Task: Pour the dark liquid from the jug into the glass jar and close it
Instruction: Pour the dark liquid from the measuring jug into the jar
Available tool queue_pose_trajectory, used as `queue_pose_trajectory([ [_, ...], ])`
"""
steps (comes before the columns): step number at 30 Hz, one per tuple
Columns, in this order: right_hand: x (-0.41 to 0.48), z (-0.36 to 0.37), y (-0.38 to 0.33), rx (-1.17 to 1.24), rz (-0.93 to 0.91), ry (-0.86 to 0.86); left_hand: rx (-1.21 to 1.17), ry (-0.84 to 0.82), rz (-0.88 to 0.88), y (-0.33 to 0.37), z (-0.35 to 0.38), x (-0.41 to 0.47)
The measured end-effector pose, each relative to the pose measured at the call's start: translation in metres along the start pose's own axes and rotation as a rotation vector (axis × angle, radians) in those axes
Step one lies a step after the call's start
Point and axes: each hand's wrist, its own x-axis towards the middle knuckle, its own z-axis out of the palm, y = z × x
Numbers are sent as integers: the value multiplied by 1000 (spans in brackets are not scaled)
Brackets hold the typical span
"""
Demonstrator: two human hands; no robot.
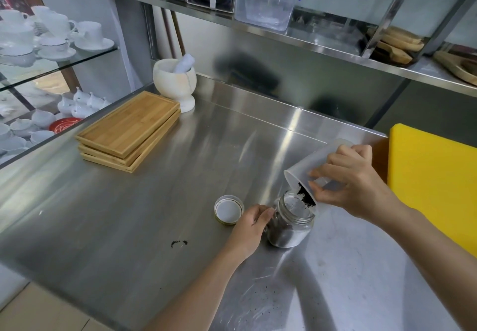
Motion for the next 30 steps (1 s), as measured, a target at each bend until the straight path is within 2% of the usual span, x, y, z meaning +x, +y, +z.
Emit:
queue_pose_trajectory([
  [30,-5,5,1,4,-56,16,-14,30,-14,-4,4,-1],
])
